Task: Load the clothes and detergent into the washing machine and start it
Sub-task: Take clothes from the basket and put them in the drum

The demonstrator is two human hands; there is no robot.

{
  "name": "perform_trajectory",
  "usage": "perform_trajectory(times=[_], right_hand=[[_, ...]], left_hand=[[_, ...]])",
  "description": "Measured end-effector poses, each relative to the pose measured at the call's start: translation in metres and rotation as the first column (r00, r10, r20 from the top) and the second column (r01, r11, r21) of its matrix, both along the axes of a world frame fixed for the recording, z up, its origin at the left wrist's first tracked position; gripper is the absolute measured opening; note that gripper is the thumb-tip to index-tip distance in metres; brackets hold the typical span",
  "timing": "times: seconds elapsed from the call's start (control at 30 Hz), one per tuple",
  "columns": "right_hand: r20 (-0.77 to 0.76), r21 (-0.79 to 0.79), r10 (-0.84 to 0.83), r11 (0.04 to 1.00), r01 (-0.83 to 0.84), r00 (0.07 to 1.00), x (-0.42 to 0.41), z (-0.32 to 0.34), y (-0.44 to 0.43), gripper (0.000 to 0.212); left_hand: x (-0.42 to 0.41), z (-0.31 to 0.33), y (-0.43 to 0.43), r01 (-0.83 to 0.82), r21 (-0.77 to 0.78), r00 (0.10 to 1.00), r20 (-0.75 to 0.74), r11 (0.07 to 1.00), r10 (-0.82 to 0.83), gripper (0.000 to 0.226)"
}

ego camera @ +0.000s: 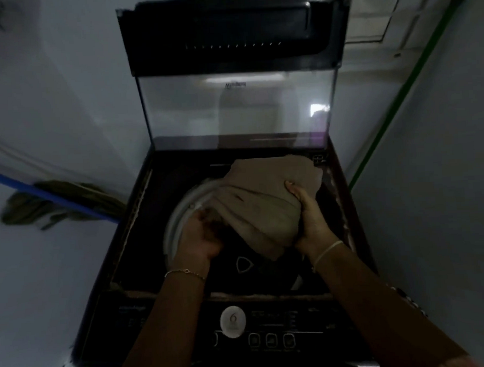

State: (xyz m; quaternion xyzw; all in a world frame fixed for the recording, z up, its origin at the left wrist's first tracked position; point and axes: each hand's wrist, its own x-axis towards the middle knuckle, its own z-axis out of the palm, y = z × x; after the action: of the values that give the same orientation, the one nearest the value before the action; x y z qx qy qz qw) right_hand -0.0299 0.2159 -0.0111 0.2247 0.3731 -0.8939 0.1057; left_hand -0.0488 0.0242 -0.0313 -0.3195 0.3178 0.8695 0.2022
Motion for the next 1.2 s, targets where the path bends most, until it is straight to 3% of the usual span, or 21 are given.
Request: perform_trajectory(times=[0.1, 0.2, 0.33, 0.47, 0.63, 0.73, 0.87, 1.03, 1.1, 1.2], right_hand=[[0.032, 0.27, -0.054, 0.962, 0.043, 0.998, -0.011, -0.019, -0.01, 0.056], [0.013, 0.509, -0.132, 0.854, 0.107, 0.991, -0.02, -0.036, -0.017, 0.048], [-0.006, 0.821, -0.04, 0.571, 0.028, 0.999, -0.033, -0.067, -0.025, 0.085], [0.097, 0.926, 0.061, 0.36, -0.113, 0.993, -0.042, -0.089, -0.031, 0.093], [0.283, 0.941, 0.082, 0.168, -0.293, 0.956, -0.056, -0.111, -0.04, 0.11], [0.395, 0.918, 0.064, 0.02, -0.397, 0.916, -0.061, -0.132, -0.043, 0.102], [0.443, 0.891, 0.133, 0.047, -0.452, 0.887, -0.06, -0.147, -0.032, 0.078], [0.488, 0.868, 0.224, -0.022, -0.496, 0.844, -0.061, -0.155, -0.026, 0.061], [0.459, 0.879, 0.247, 0.017, -0.477, 0.854, -0.062, -0.153, -0.027, 0.049], [0.351, 0.899, 0.263, 0.173, -0.402, 0.899, -0.064, -0.141, -0.028, 0.032]], left_hand=[[-0.009, -0.016, -0.005, 0.073, 0.048, 0.995, 0.06, 0.996, -0.076, 0.041], [-0.02, -0.033, -0.005, 0.171, -0.095, 0.98, 0.115, 0.981, -0.16, 0.034], [-0.04, -0.045, 0.005, 0.363, -0.221, 0.931, 0.116, 0.905, -0.346, 0.029], [-0.053, -0.058, 0.017, 0.472, -0.257, 0.881, 0.126, 0.843, -0.456, 0.033], [-0.055, -0.071, 0.027, 0.515, -0.198, 0.857, 0.09, 0.834, -0.508, 0.034], [-0.057, -0.079, 0.028, 0.516, -0.199, 0.857, 0.107, 0.833, -0.505, 0.033], [-0.059, -0.09, 0.032, 0.528, -0.275, 0.849, 0.166, 0.804, -0.501, 0.026], [-0.06, -0.094, 0.034, 0.523, -0.279, 0.853, 0.176, 0.806, -0.492, 0.025], [-0.062, -0.095, 0.031, 0.516, -0.29, 0.857, 0.187, 0.806, -0.481, 0.025], [-0.063, -0.093, 0.027, 0.499, -0.319, 0.866, 0.173, 0.806, -0.469, 0.024]])
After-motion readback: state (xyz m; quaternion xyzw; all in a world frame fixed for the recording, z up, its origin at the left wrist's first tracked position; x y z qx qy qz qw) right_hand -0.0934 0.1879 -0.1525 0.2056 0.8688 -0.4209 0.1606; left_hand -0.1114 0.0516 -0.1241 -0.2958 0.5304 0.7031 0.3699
